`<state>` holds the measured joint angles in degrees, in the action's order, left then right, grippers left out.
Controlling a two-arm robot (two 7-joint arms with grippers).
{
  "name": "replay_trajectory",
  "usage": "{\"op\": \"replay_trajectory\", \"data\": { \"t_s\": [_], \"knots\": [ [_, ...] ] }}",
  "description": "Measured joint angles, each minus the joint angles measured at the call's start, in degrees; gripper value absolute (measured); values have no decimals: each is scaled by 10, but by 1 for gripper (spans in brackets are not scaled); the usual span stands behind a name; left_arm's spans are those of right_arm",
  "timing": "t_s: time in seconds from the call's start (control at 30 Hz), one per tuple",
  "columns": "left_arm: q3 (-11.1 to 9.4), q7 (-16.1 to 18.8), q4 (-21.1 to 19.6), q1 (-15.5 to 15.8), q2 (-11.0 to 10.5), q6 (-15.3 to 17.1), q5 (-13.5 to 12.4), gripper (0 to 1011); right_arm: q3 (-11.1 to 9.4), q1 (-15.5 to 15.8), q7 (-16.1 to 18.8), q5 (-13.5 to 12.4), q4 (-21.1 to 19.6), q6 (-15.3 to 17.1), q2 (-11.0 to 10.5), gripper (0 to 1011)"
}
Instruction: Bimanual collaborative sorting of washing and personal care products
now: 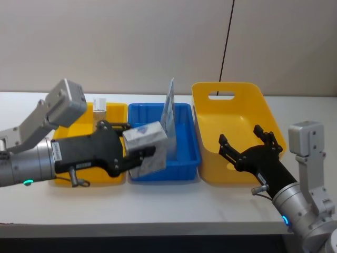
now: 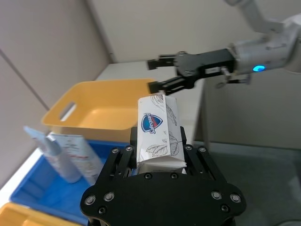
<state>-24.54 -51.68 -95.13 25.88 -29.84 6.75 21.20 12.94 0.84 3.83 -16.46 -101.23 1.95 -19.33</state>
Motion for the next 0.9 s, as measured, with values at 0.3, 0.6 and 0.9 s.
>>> {"op": "replay_trajectory", "data": {
  "t_s": [0.3, 0.6, 0.9],
  "knots": [
    [-14, -33, 3, -2, -11, -10, 14, 380, 0, 0, 0, 0, 0, 0, 0, 1000],
    [-20, -40, 11, -4, -15, -20, 20, 380, -1, 0, 1, -1, 0, 0, 0, 1000],
    [-24, -43, 16, -6, -16, -28, 23, 380, -7, 0, 36, -21, -5, 0, -11, 1000]
  ]
}}
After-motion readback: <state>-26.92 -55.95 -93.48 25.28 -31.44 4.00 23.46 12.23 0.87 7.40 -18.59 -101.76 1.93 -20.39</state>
